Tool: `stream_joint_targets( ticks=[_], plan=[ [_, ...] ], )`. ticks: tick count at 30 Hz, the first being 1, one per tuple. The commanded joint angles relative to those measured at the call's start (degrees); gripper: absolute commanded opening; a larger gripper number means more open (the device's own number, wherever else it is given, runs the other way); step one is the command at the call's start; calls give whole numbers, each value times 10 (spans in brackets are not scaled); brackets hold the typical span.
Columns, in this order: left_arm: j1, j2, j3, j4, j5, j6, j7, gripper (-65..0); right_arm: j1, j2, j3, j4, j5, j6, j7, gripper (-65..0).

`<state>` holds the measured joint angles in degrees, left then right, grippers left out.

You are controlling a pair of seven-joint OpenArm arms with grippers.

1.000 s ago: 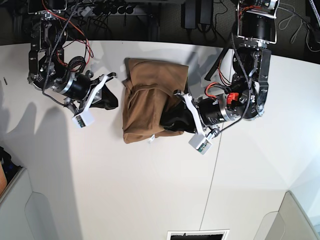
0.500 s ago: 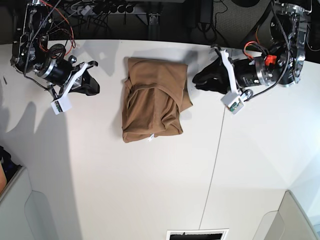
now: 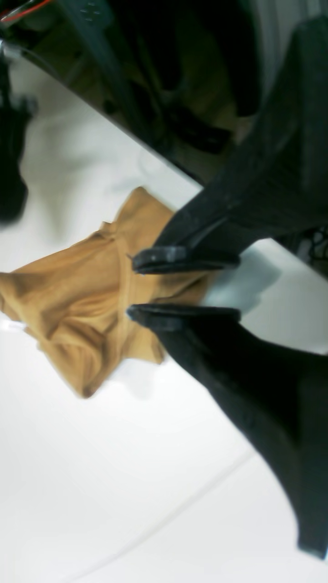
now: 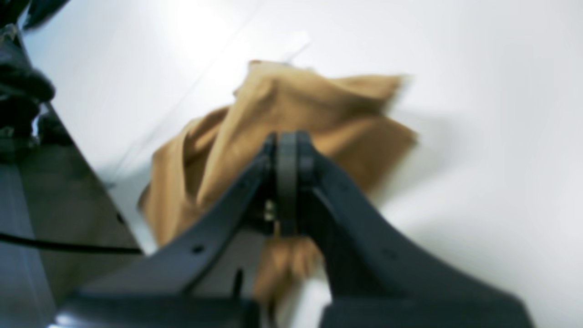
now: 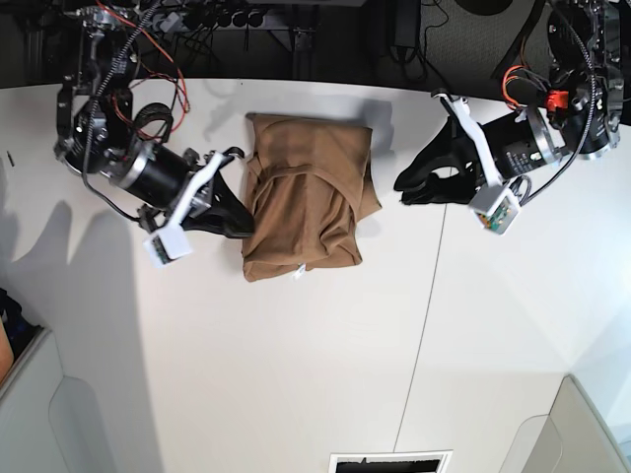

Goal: Layout the t-shirt on the table in an organized manner, then fold the t-shirt properly
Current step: 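Smooth the folded shirt edges with both grippers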

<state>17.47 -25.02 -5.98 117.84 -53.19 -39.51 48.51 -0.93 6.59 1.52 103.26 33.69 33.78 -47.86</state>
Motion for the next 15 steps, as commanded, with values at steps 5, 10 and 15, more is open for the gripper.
stream_joint_targets(
  ticks=[5,10,15],
  plan=[
    [-66,35,75,-85,14,-5,-24,-524,103,-39,-81,-108,-103,-4,71,-650],
    [-90,64,114,-214,47,-5,-54,-526,158,-41,-118,-246,-158,-10,82,-650],
    [-89,78,120,-305,83,-5,-113,-526,160,-37,-120,-341,-157,-10,107,-650]
  ],
)
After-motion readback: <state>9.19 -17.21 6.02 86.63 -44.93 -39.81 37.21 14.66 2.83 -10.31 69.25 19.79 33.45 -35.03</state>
